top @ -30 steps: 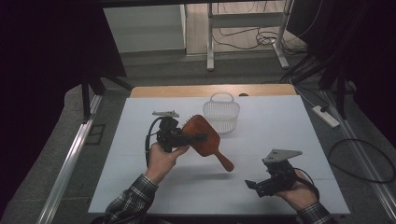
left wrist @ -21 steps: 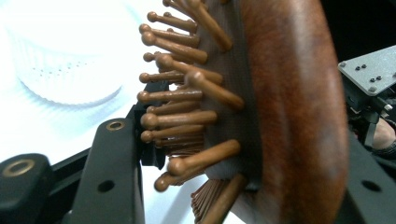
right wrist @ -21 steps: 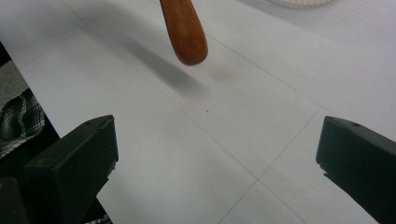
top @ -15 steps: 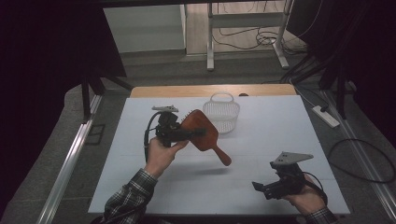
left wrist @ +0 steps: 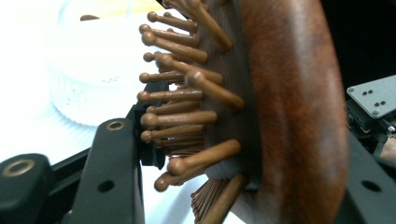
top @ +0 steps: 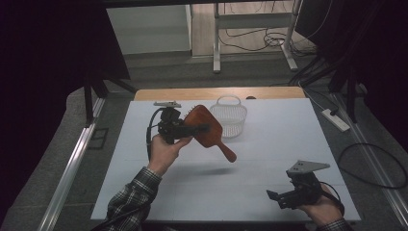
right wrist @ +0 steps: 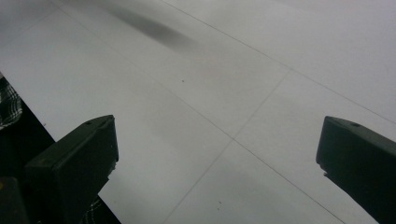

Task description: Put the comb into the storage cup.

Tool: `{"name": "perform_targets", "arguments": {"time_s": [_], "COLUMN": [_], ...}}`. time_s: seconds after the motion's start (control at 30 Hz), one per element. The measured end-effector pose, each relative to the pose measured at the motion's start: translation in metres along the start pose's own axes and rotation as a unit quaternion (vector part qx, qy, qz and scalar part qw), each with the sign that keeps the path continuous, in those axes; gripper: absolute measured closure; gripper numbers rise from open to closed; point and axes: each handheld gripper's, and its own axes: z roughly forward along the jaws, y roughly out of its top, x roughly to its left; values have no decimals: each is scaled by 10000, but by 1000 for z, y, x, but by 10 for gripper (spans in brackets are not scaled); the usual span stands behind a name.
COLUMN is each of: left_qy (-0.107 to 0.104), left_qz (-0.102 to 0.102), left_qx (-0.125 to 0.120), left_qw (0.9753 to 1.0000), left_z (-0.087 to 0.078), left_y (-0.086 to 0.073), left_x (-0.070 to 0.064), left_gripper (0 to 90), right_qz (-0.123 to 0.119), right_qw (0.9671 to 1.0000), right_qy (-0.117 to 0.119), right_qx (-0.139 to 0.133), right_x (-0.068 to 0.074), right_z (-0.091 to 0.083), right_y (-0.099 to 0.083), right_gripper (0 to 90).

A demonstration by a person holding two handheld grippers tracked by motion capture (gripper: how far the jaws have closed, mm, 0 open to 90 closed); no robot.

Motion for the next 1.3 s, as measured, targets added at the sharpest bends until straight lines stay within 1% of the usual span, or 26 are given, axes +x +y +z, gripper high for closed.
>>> {"name": "perform_targets", "arguments": {"time_s": [0.27, 0.53, 0.63, 0.77, 1.0, 1.17, 1.3], "left_qy": [47, 124, 133, 140, 211, 217, 232], "left_qz": [9, -5, -20, -45, -14, -51, -82], "left_qx": [-40, -99, -140, -174, -201, -262, -280], "left_qw": [10000, 9999, 9998, 9997, 9996, 9994, 9993], "left_z": [-2, -5, -6, -7, -11, -14, -14], "left_y": [11, 24, 29, 34, 43, 47, 51], "left_x": [3, 7, 9, 10, 9, 10, 10], "left_gripper": [499, 499, 499, 499, 499, 499, 499], "right_qz": [110, 189, 289, 373, 390, 412, 423], "right_qw": [9999, 9995, 9992, 9987, 9977, 9966, 9963], "right_qy": [-109, -241, -289, -337, -521, -669, -695], "right_qx": [5, 80, 46, 96, 199, 268, 269], "right_x": [-4, -8, -10, -12, -13, -12, -11], "right_z": [-5, -10, -13, -16, -23, -26, -28], "right_y": [-7, -13, -15, -17, -21, -24, -25], "right_gripper": [0, 0, 0, 0, 0, 0, 0]}}
